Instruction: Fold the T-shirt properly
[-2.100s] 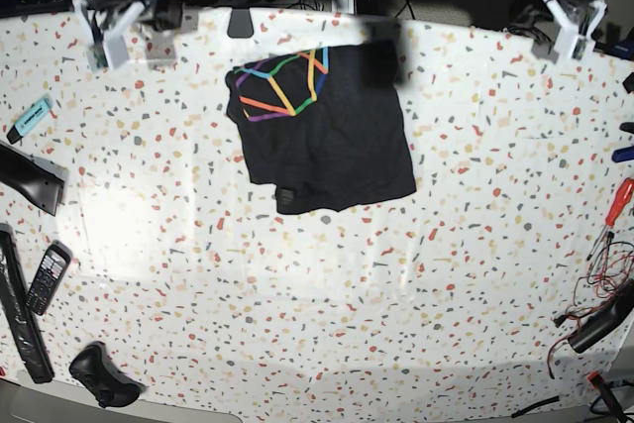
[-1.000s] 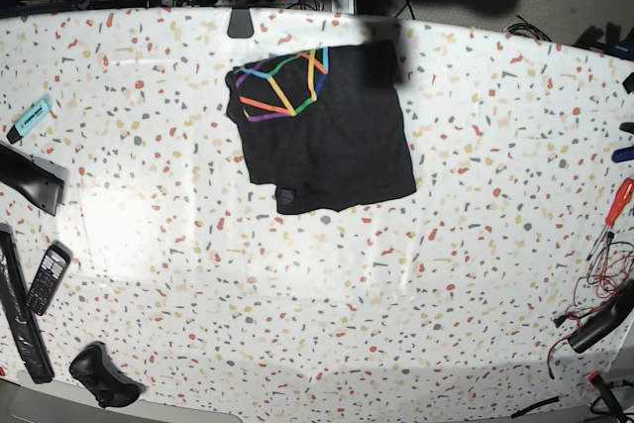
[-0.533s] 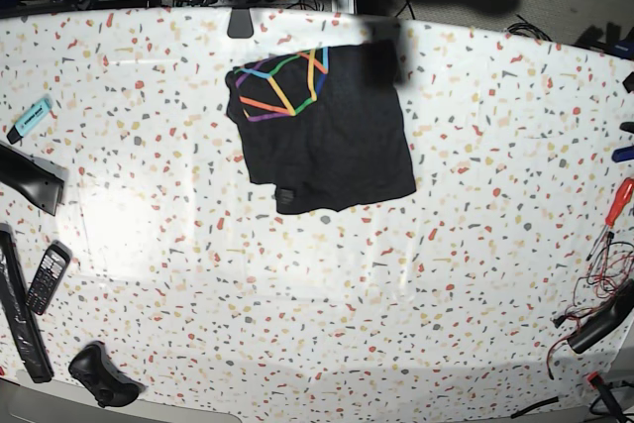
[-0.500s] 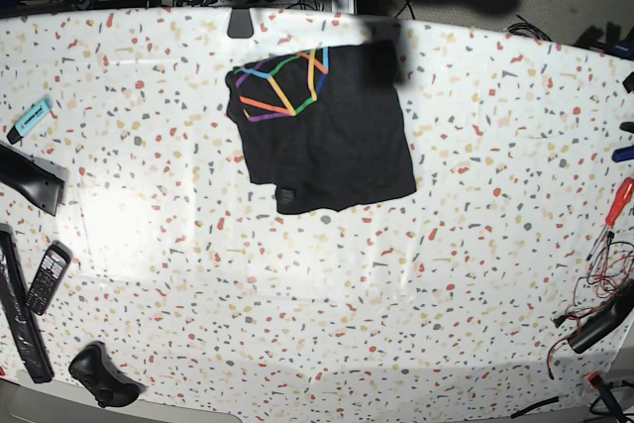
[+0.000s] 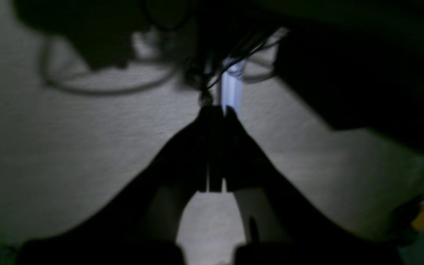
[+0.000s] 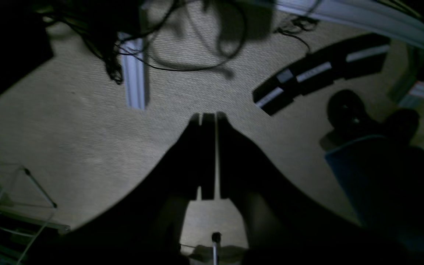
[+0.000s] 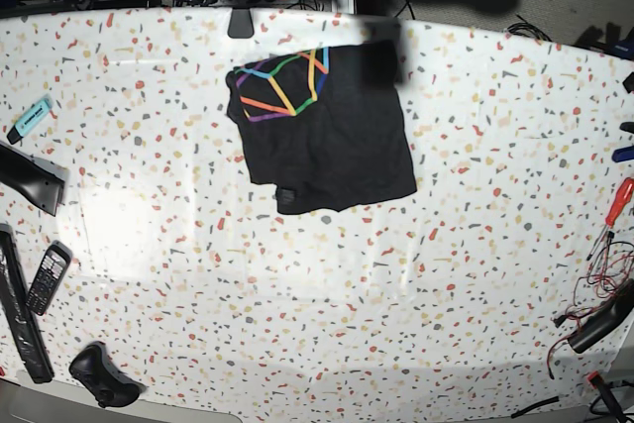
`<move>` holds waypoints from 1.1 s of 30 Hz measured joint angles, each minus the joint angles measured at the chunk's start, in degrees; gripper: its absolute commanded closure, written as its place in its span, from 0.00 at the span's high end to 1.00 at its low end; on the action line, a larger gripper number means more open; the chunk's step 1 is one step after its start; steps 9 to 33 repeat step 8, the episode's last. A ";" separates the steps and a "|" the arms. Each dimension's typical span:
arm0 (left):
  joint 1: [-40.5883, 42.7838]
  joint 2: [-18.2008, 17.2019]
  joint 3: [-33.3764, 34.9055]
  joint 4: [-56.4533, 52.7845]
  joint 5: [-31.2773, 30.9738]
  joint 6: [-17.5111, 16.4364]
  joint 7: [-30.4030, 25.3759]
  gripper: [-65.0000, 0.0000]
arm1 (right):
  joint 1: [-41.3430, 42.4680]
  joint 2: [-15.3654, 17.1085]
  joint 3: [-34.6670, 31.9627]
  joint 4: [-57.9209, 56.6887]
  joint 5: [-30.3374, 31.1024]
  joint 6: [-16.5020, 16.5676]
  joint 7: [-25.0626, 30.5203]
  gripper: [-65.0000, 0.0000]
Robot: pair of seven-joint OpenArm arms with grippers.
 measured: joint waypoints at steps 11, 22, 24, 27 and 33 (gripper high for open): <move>-1.60 -0.15 -0.02 -3.61 -0.57 0.15 0.28 0.00 | 0.00 0.15 0.00 0.02 1.46 -0.02 0.13 0.00; -1.60 -0.15 -0.02 -3.61 -0.57 0.15 0.28 0.00 | 0.00 0.15 0.00 0.02 1.46 -0.02 0.13 0.00; -1.60 -0.15 -0.02 -3.61 -0.57 0.15 0.28 0.00 | 0.00 0.15 0.00 0.02 1.46 -0.02 0.13 0.00; -1.60 -0.15 -0.02 -3.61 -0.57 0.15 0.28 0.00 | 0.00 0.15 0.00 0.02 1.46 -0.02 0.13 0.00; -1.60 -0.15 -0.02 -3.61 -0.57 0.15 0.28 0.00 | 0.00 0.15 0.00 0.02 1.46 -0.02 0.13 0.00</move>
